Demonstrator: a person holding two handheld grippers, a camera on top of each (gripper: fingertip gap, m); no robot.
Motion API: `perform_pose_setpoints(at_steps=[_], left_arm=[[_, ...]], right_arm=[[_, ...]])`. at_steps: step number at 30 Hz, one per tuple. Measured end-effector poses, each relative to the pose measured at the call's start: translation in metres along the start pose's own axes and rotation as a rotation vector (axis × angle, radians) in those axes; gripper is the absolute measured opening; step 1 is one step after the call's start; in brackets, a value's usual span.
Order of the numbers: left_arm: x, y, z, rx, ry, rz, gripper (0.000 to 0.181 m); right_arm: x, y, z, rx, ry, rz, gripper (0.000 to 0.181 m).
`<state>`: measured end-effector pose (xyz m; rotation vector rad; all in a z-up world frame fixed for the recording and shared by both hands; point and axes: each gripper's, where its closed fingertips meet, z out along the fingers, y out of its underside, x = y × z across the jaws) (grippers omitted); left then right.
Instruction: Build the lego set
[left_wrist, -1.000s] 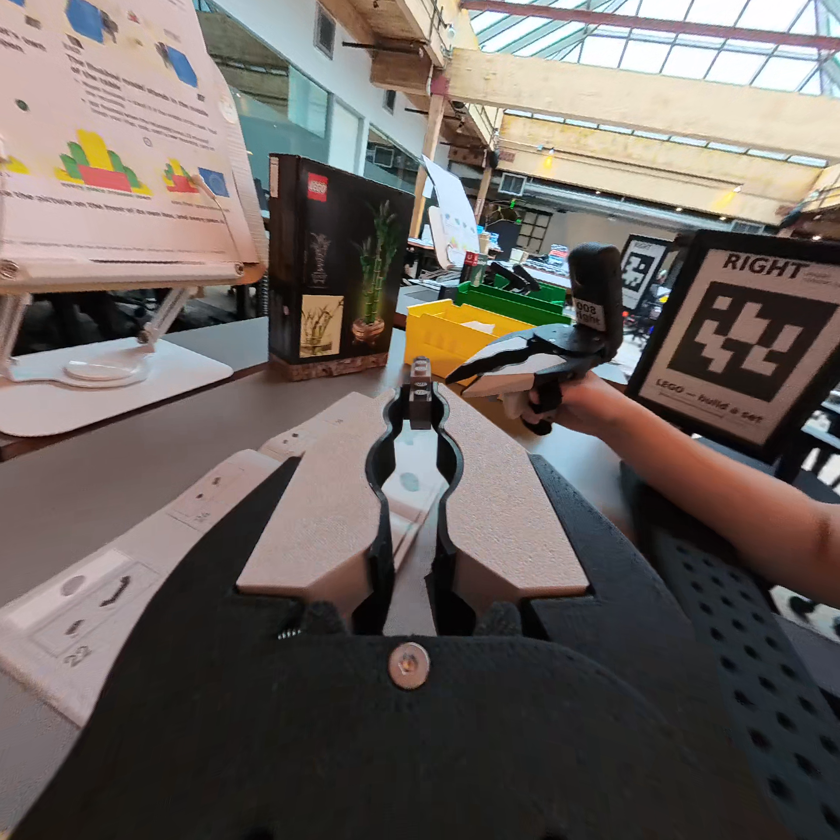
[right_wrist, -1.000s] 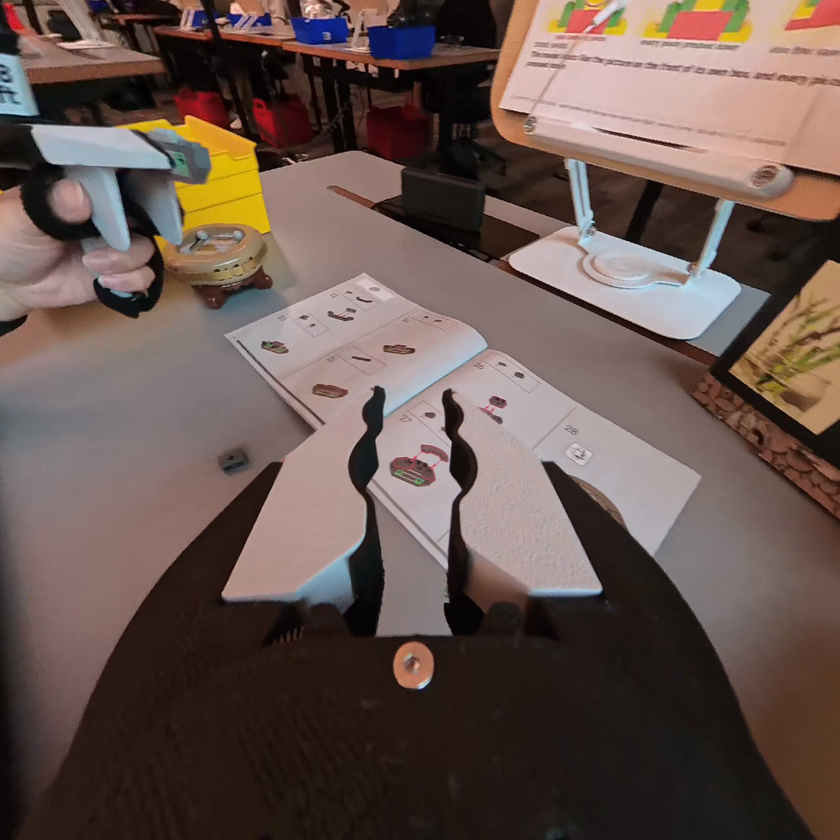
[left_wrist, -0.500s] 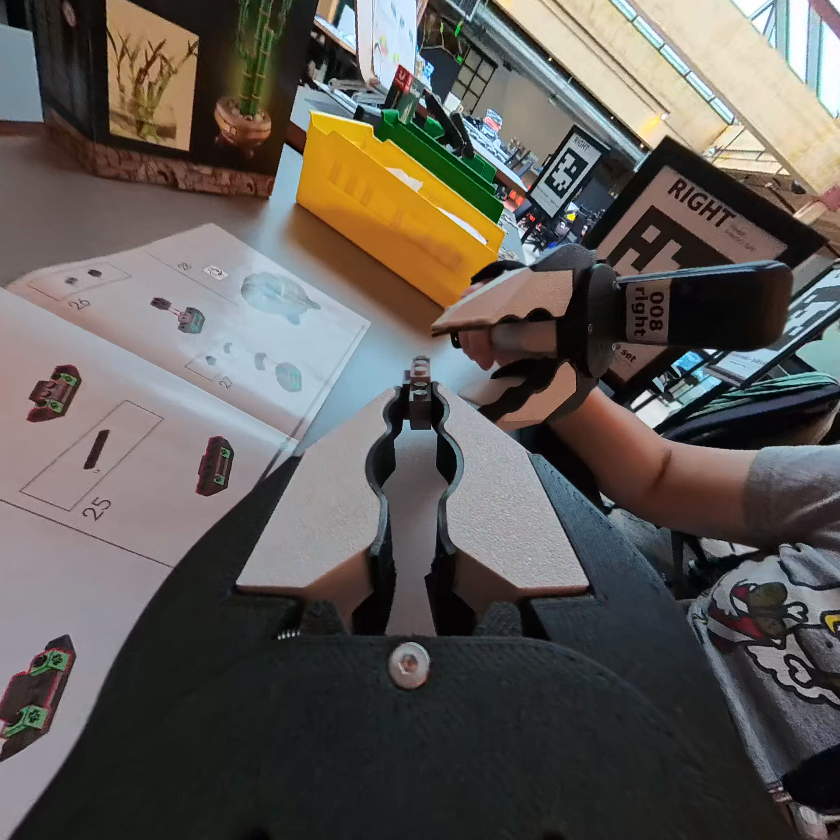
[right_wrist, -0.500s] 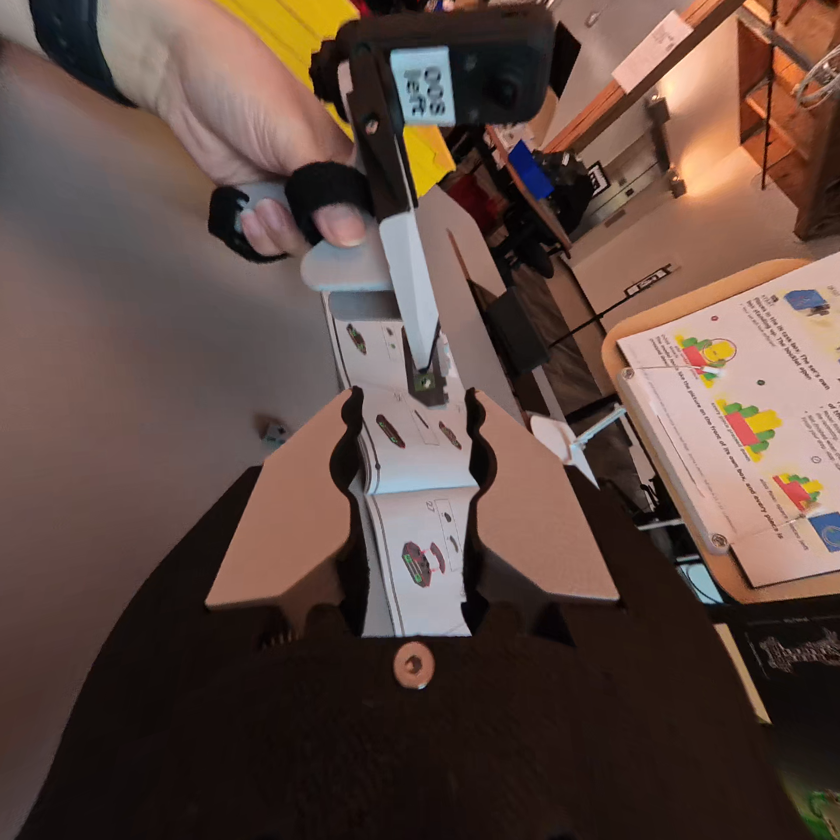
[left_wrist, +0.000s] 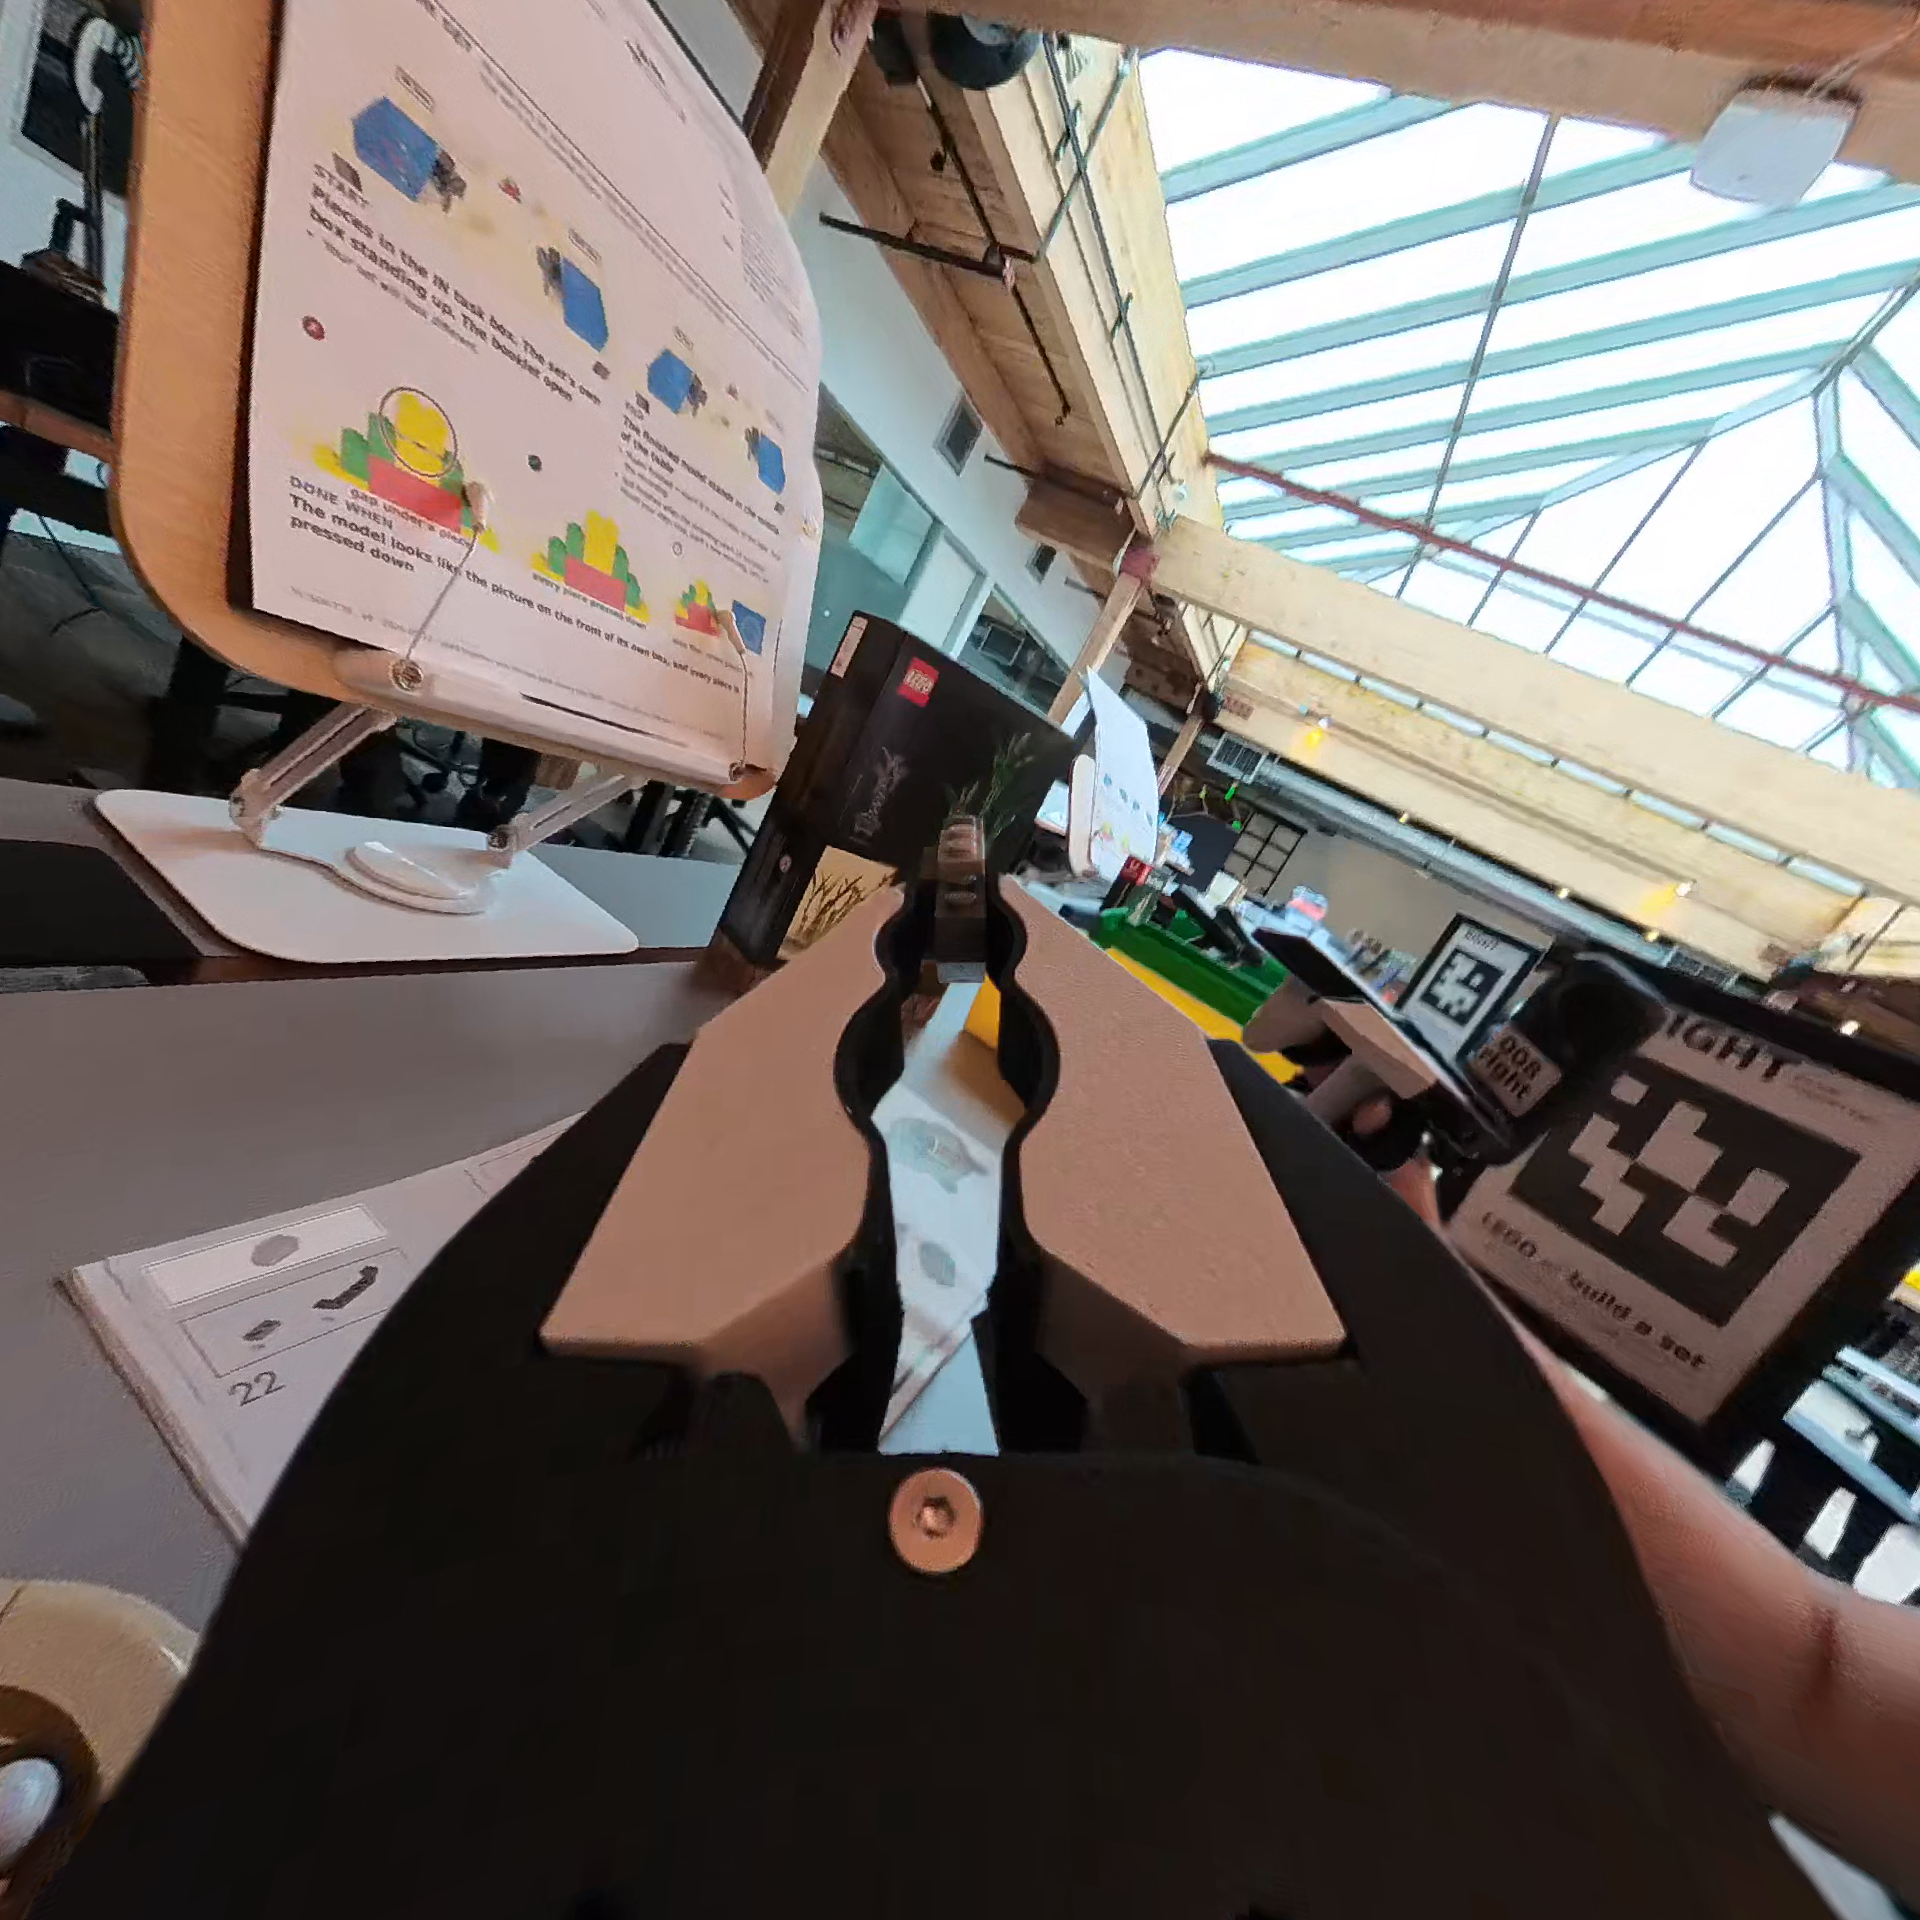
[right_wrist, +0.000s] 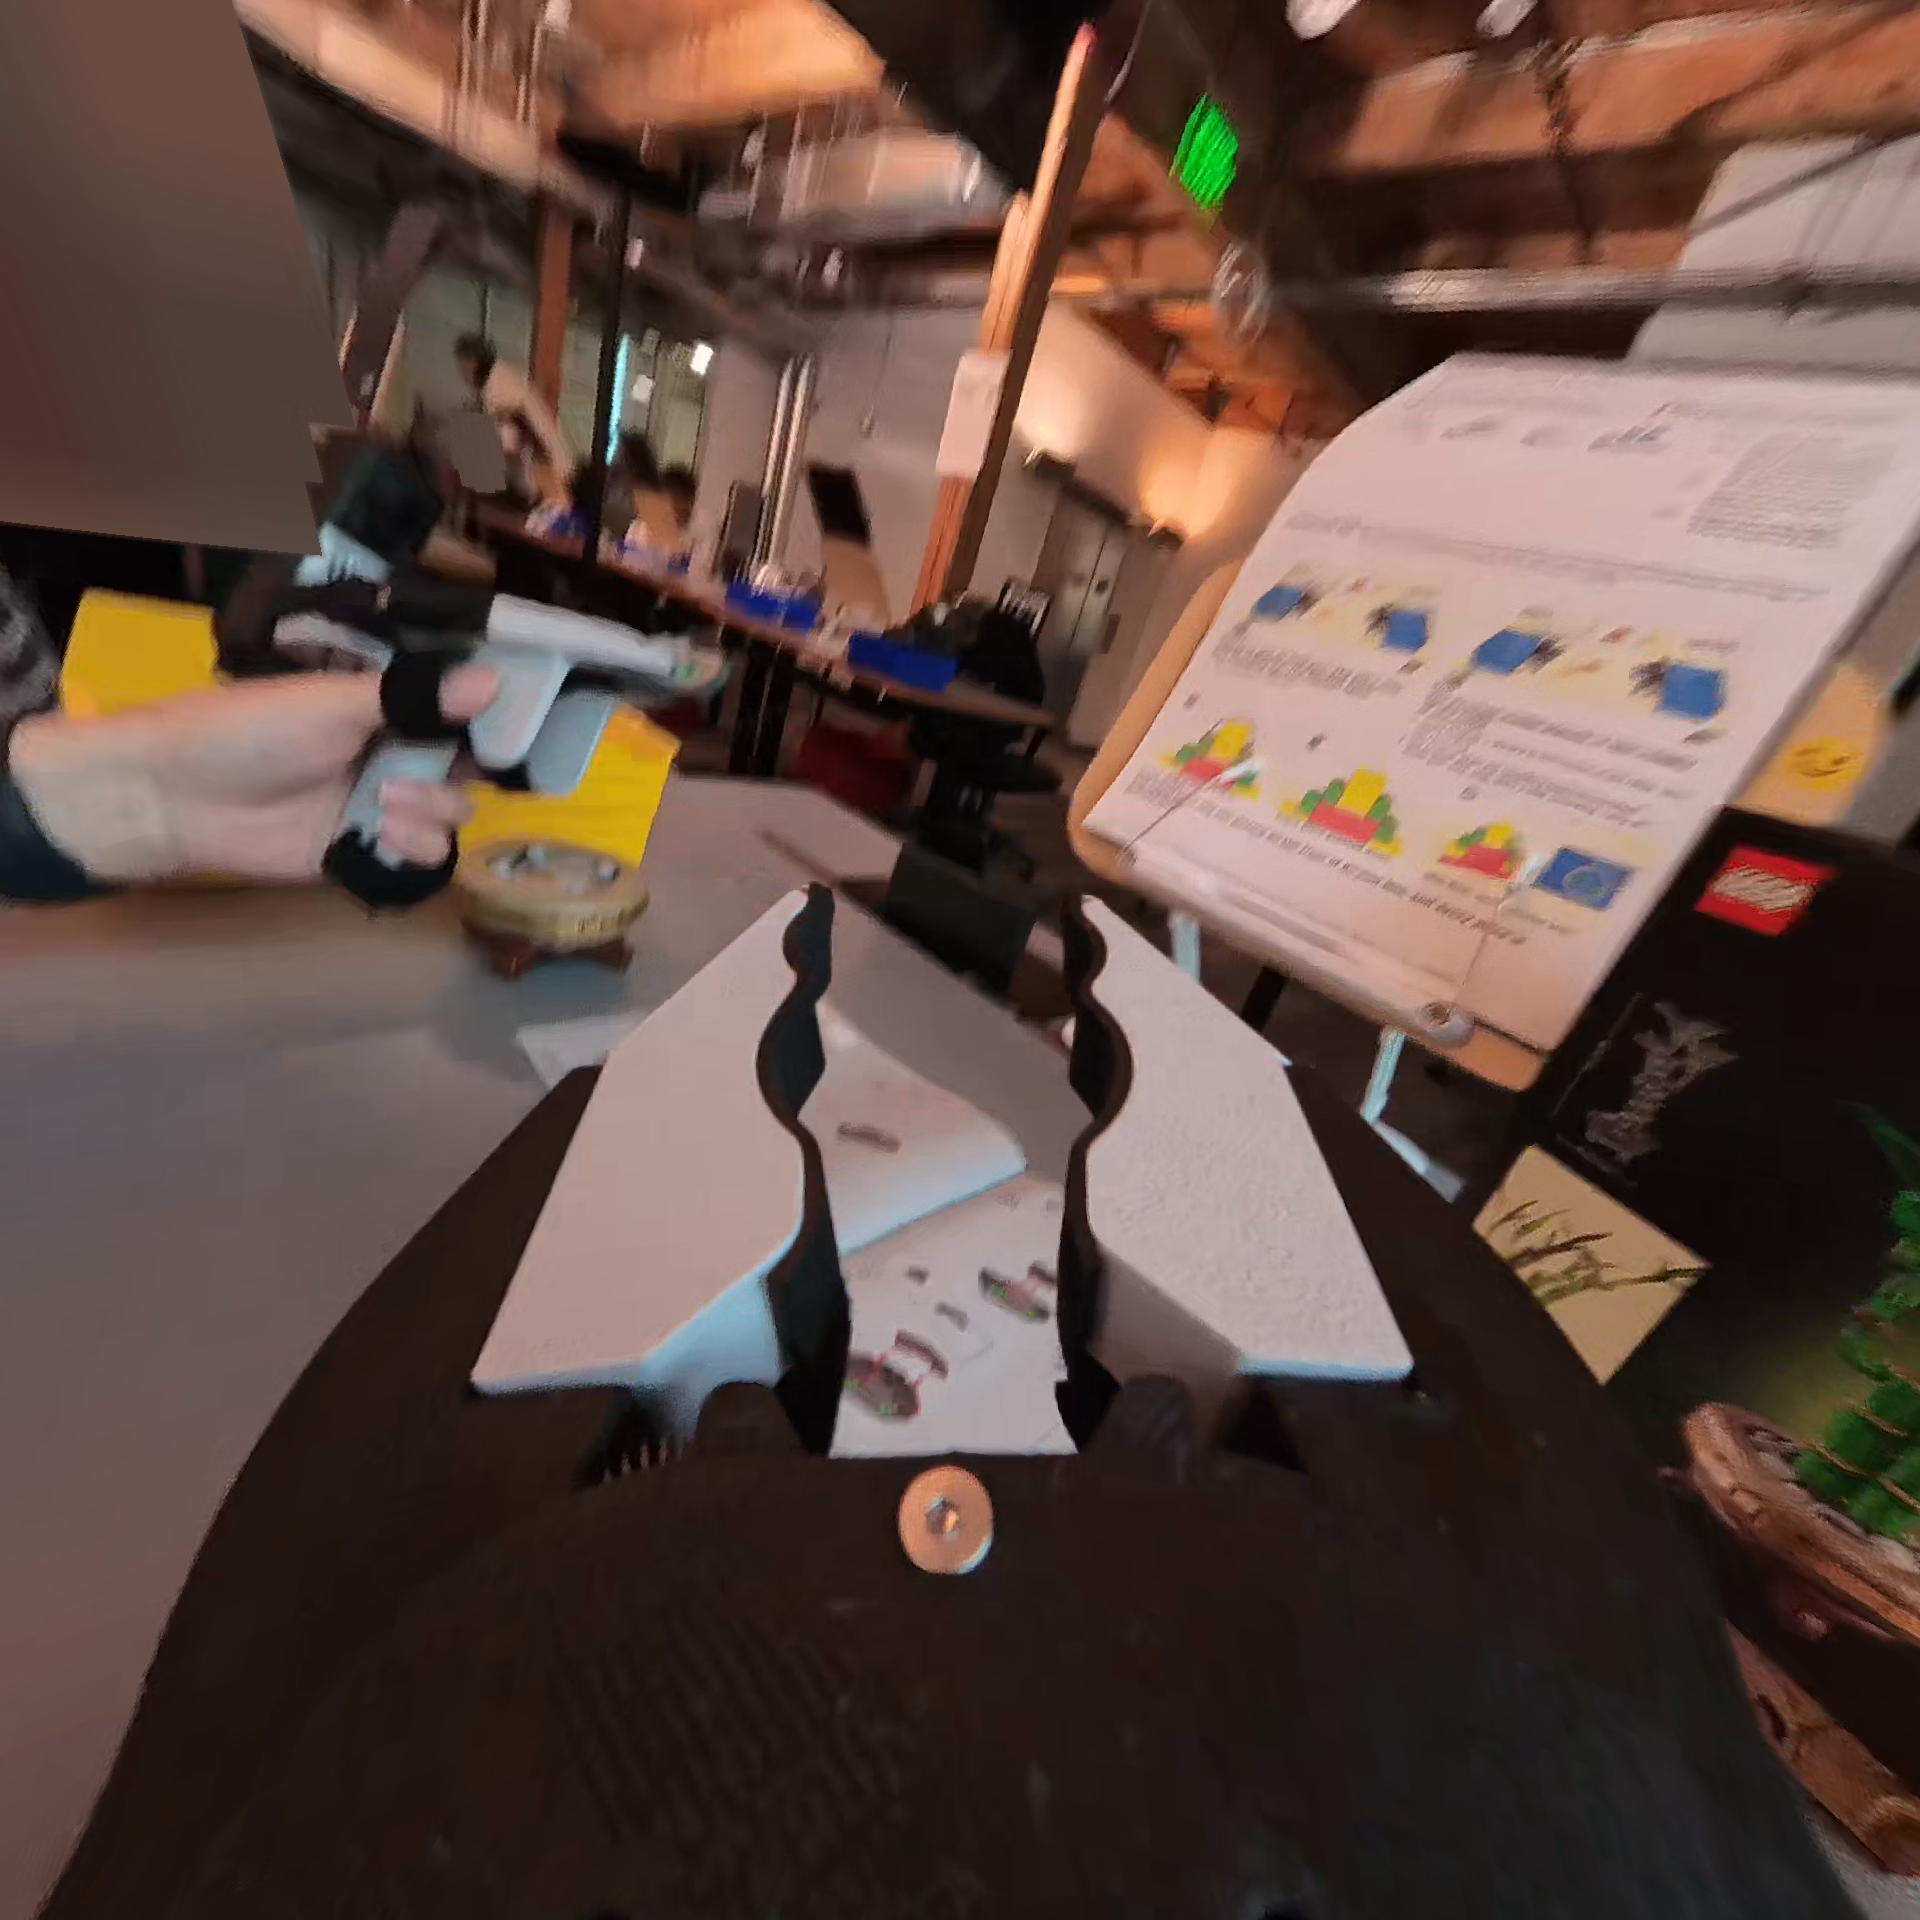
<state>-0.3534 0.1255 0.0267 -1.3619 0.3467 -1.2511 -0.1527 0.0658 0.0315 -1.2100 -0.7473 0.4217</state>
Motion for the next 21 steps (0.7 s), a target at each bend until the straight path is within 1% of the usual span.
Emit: perform_pose_setpoints(at_steps=[4,6,9,11,14,19,21], left_arm=[[0.003,0.02,0.009,-0.095,-0.019,0.116,0.009],[0.005,0.025,0.011,-0.122,-0.028,0.165,0.009],[0.003,0.029,0.012,-0.14,-0.048,0.219,0.009],[0.002,0.032,0.013,-0.154,-0.048,0.225,0.009],[0.003,0.034,0.014,-0.161,-0.033,0.208,0.009],[0.005,0.034,0.015,-0.169,-0.013,0.196,0.009],[0.008,0.034,0.015,-0.171,-0.001,0.197,0.009]], right_arm=[[-0.049,0.056,0.02,-0.262,-0.226,-0.04,0.042],[-0.069,0.082,0.024,-0.38,-0.303,-0.09,0.04],[-0.095,0.108,0.022,-0.489,-0.414,-0.148,0.038],[-0.106,0.118,0.018,-0.537,-0.477,-0.15,0.035],[-0.114,0.13,0.011,-0.595,-0.537,-0.14,0.028],[-0.125,0.136,0.012,-0.605,-0.591,-0.096,0.023],[-0.129,0.139,0.012,-0.616,-0.603,-0.106,0.023]])
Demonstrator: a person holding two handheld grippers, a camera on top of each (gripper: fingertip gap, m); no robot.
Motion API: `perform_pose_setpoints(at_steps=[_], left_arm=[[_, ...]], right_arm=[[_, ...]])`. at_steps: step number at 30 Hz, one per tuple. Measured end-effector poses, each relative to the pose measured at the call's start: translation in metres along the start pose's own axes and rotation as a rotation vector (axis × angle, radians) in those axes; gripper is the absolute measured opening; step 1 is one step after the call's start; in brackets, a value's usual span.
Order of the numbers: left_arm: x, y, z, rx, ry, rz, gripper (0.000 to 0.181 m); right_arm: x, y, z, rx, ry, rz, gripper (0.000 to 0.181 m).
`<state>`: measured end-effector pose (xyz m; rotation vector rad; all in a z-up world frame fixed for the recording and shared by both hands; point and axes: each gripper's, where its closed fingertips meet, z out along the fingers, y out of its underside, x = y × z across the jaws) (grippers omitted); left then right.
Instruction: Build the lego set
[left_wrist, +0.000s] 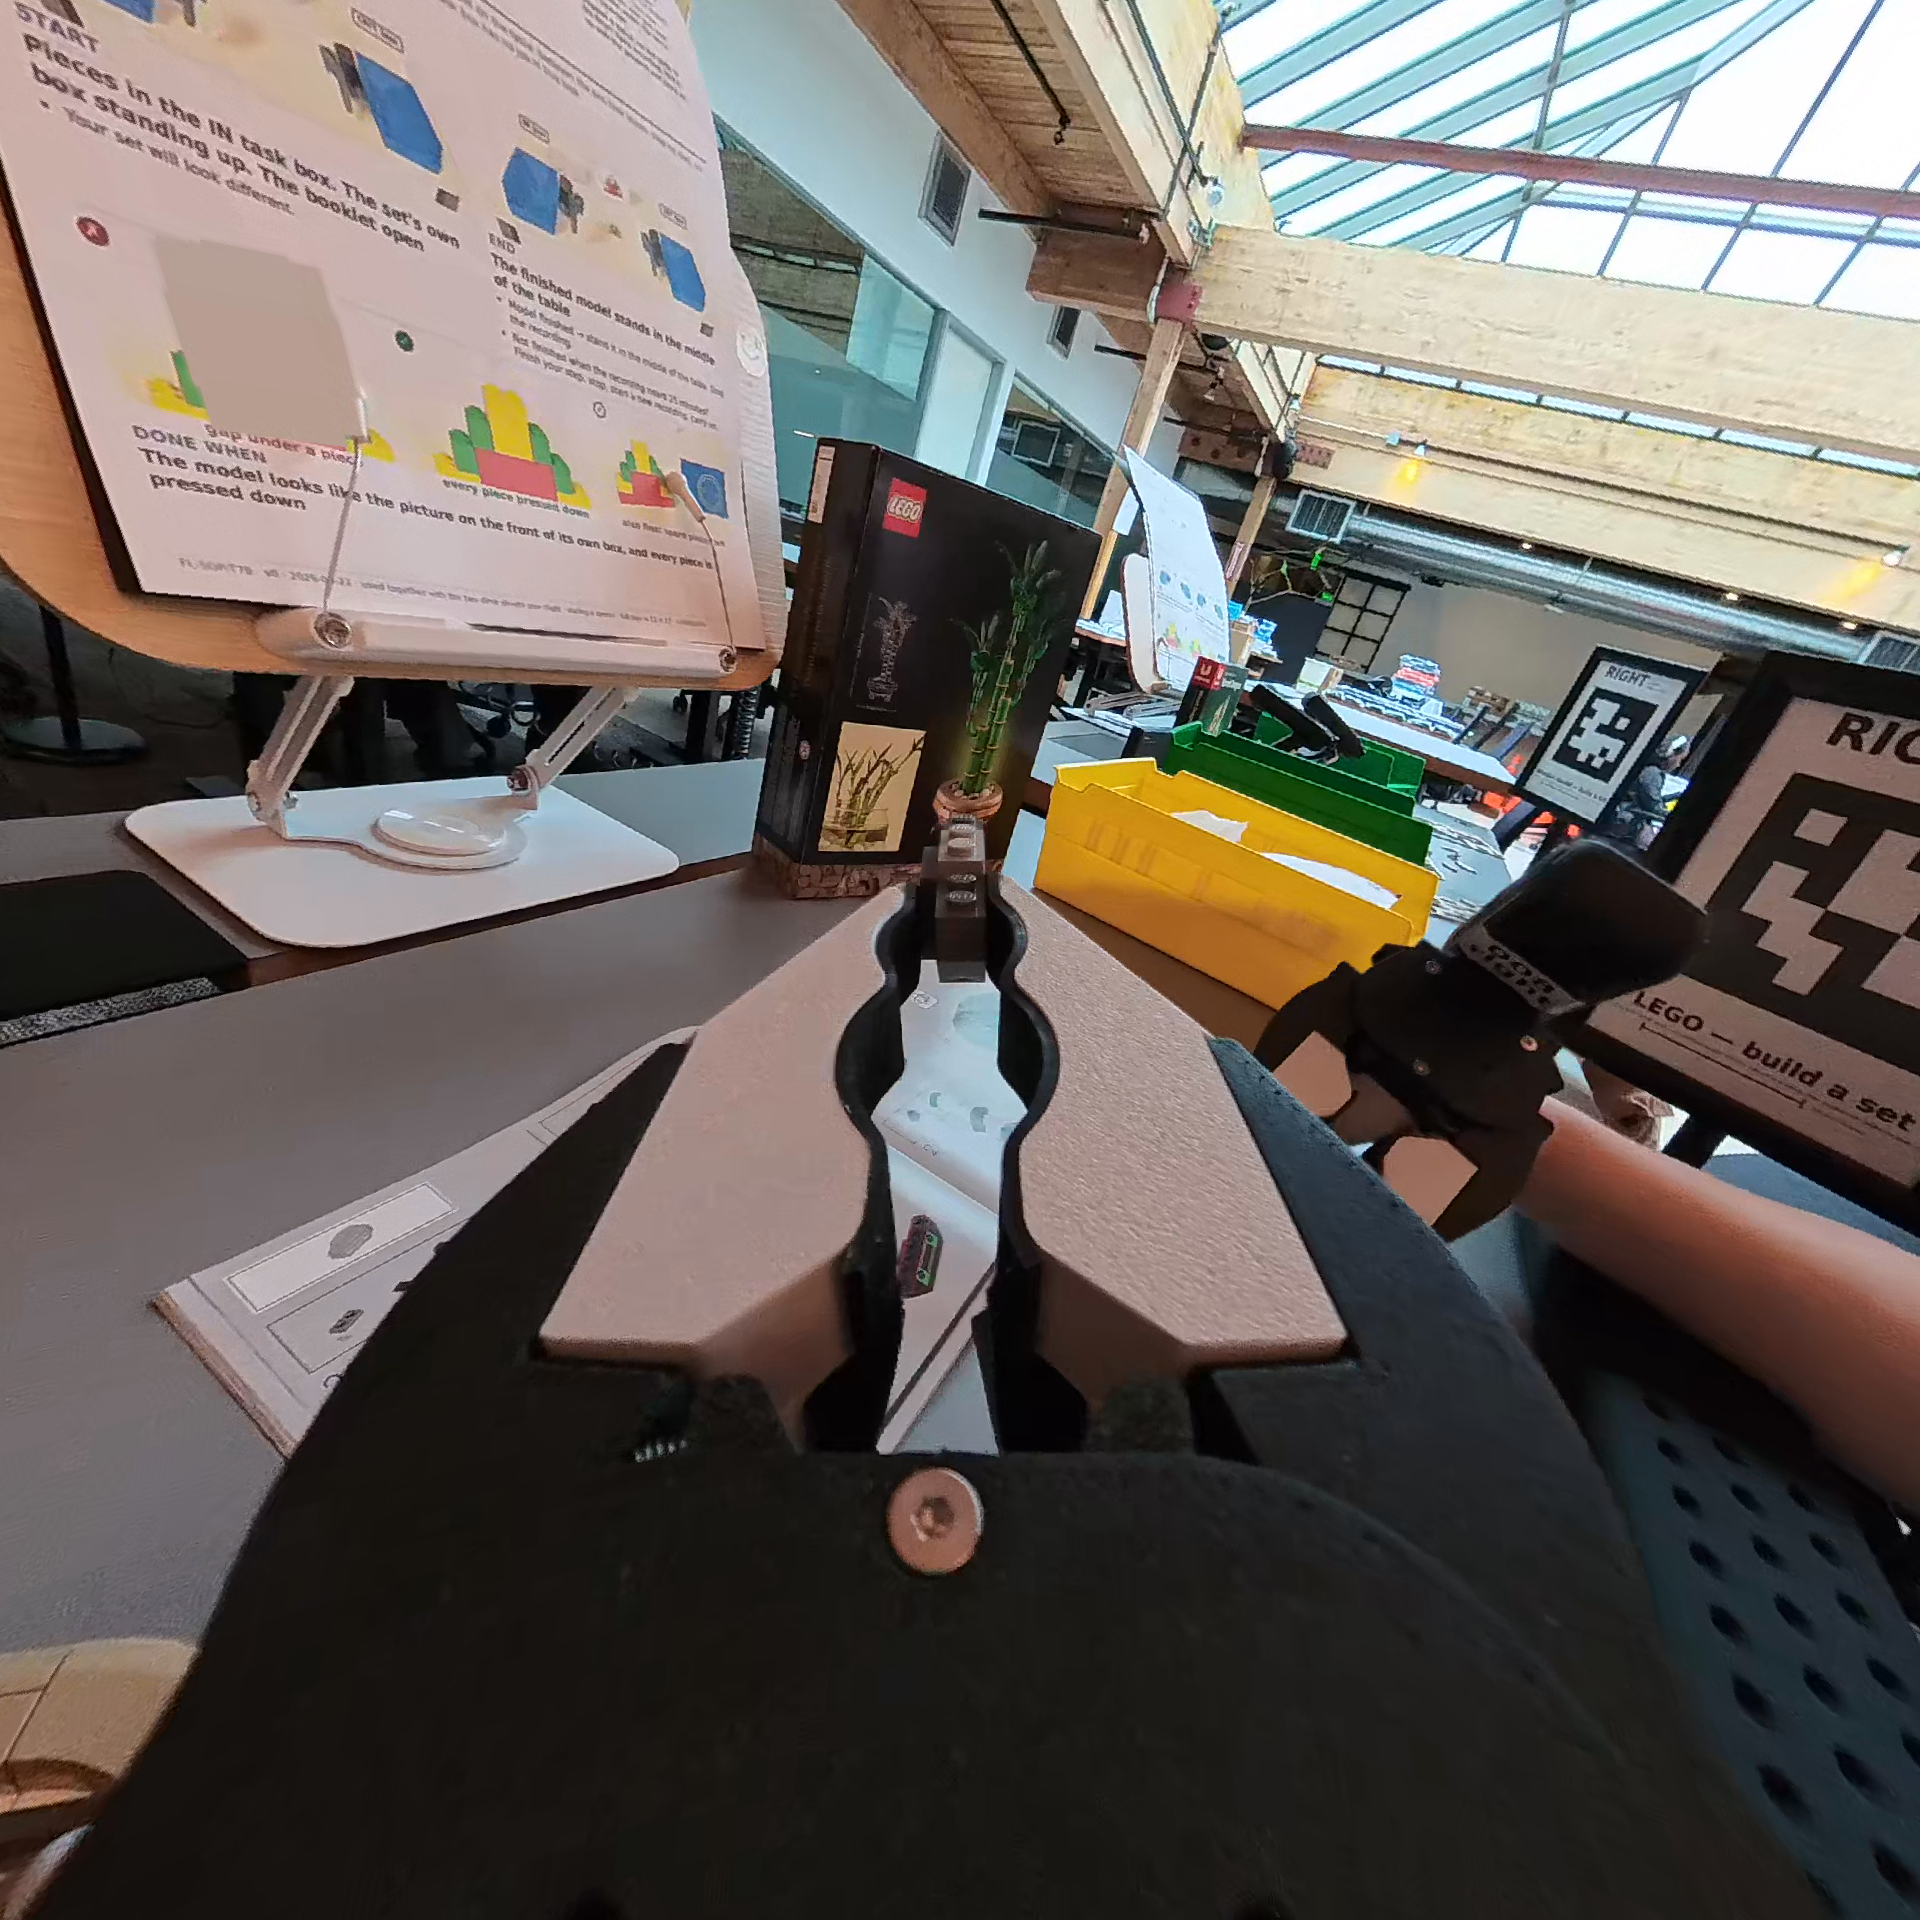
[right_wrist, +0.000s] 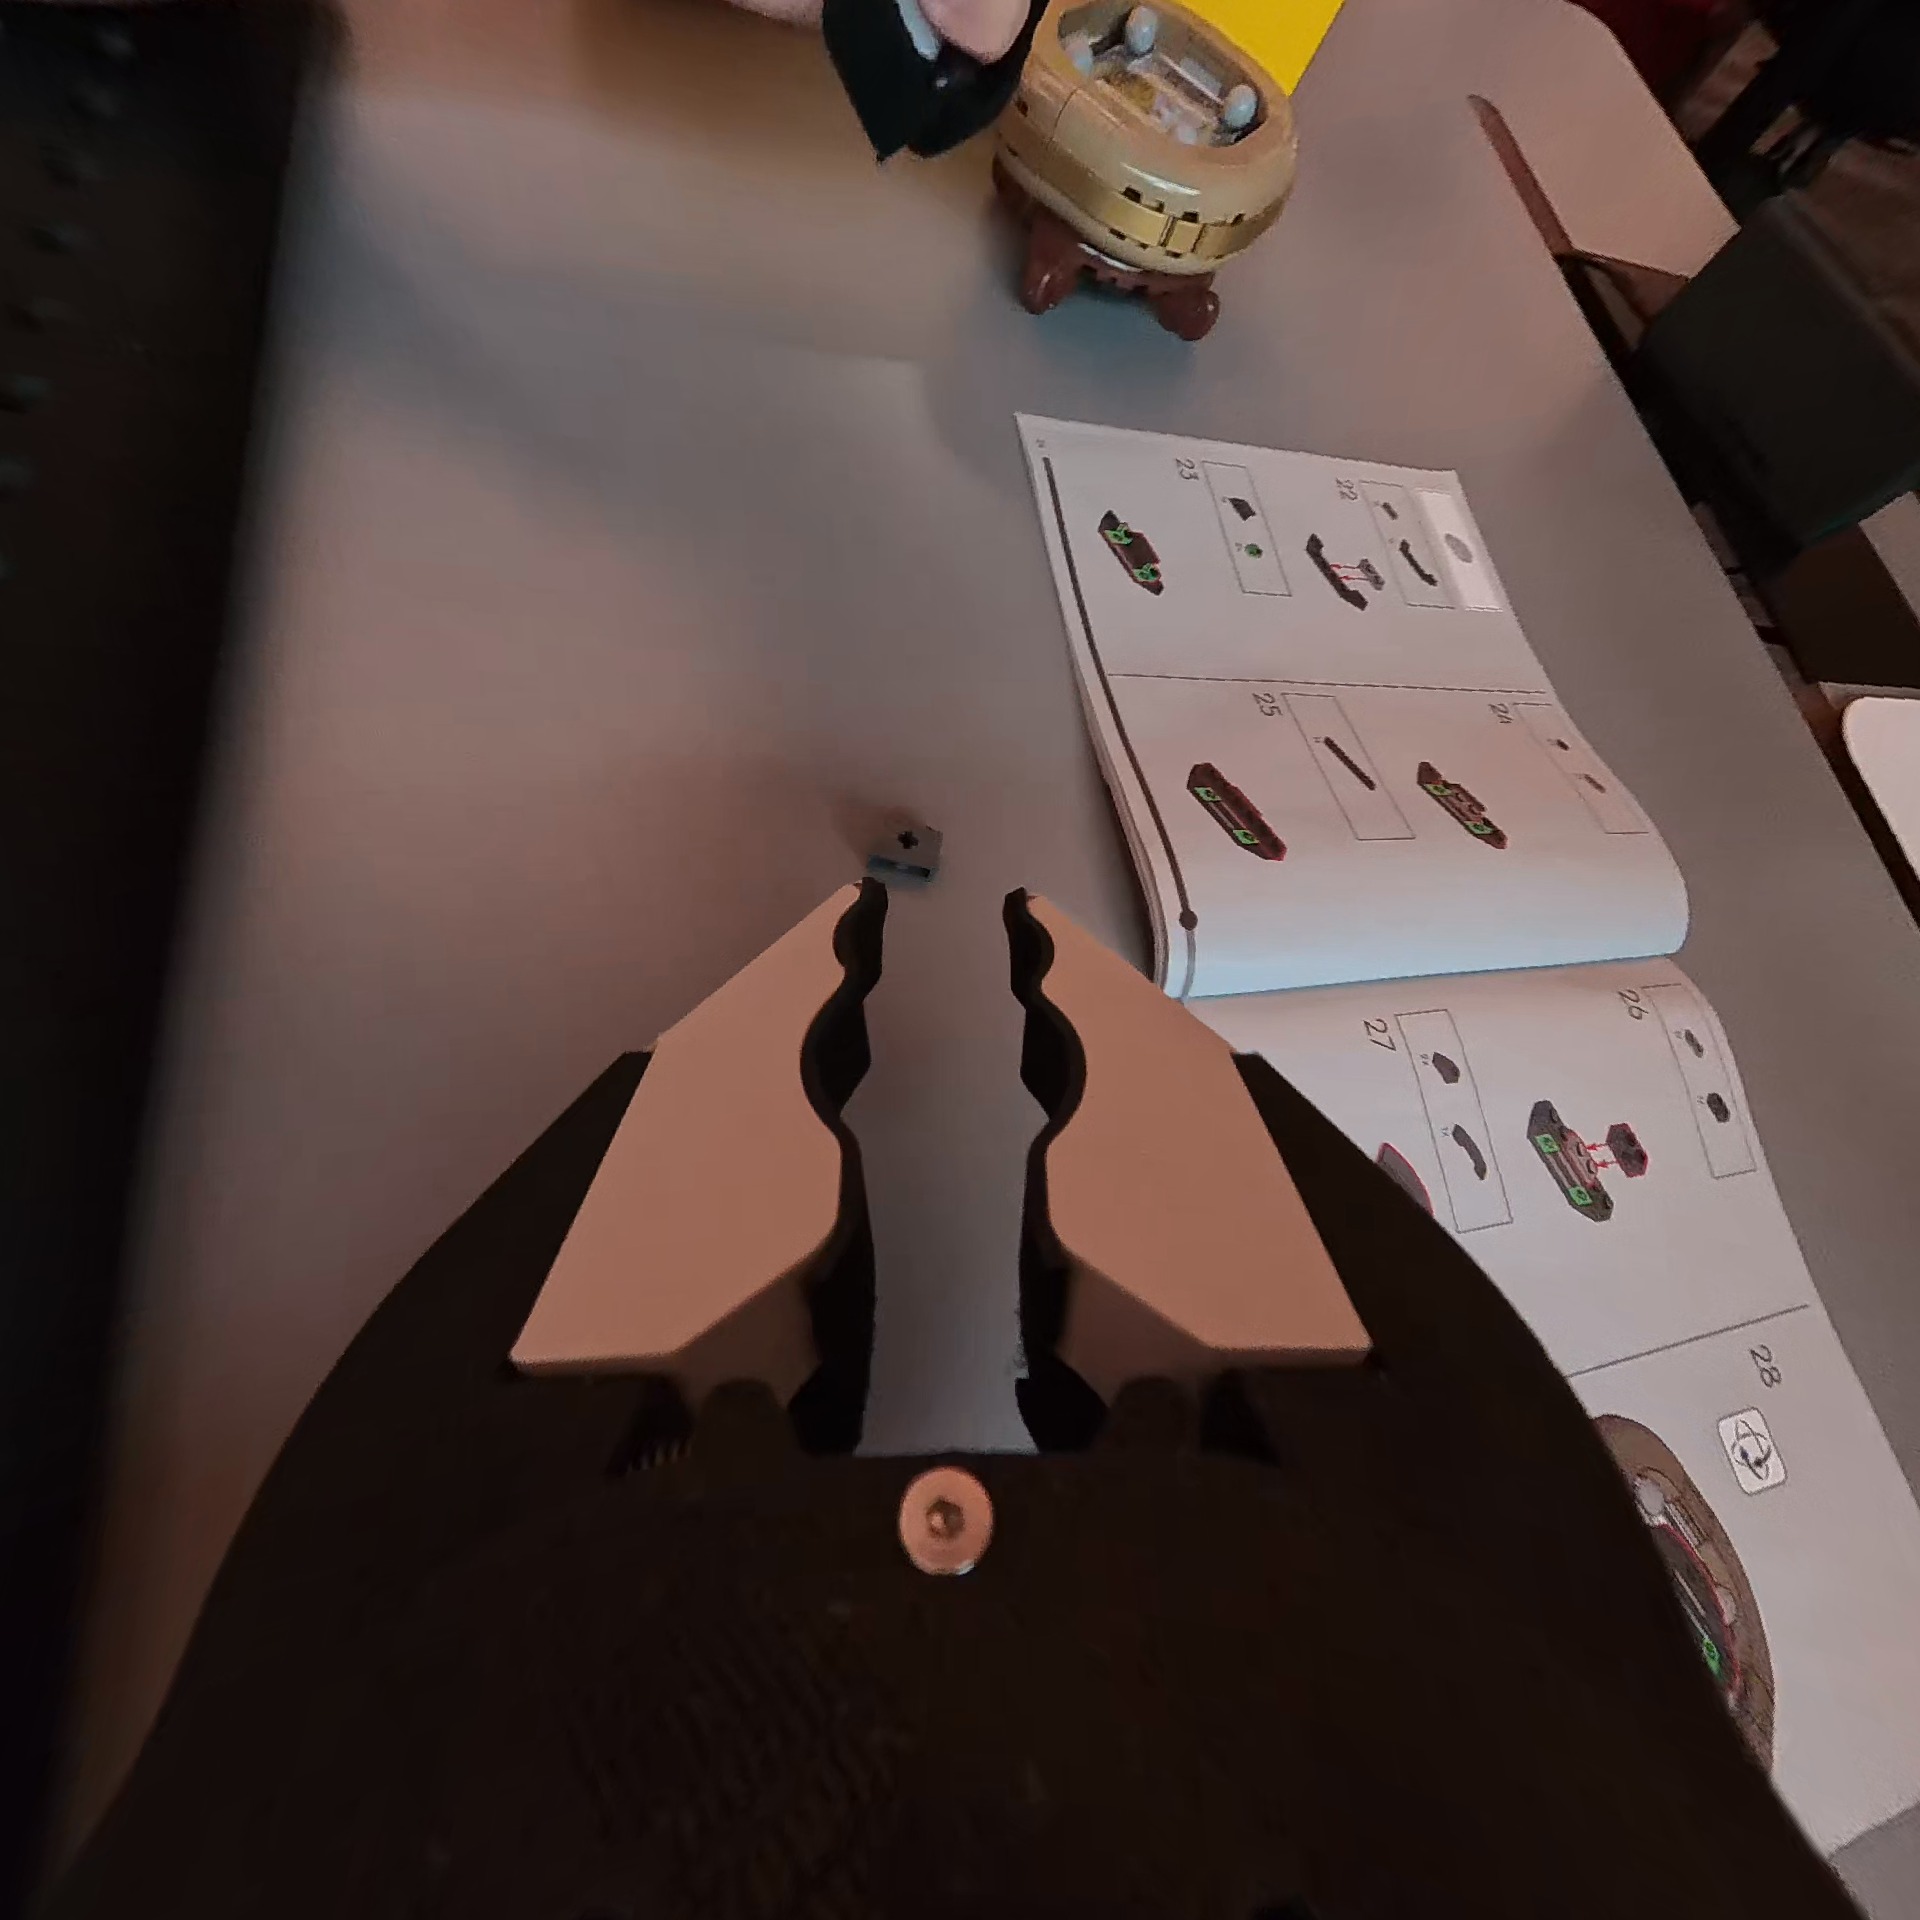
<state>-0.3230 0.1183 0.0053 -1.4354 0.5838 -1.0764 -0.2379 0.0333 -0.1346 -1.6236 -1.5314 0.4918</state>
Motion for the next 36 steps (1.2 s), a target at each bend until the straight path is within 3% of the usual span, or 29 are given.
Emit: perform_pose_setpoints(at_steps=[24,36], left_arm=[[0.017,0.043,0.017,-0.233,0.036,0.177,0.009],[0.025,0.064,0.022,-0.346,0.03,0.349,0.009]], right_arm=[[-0.008,0.004,0.021,-0.03,-0.032,-0.026,0.022],[-0.009,-0.003,0.038,-0.119,-0.038,0.155,0.024]])
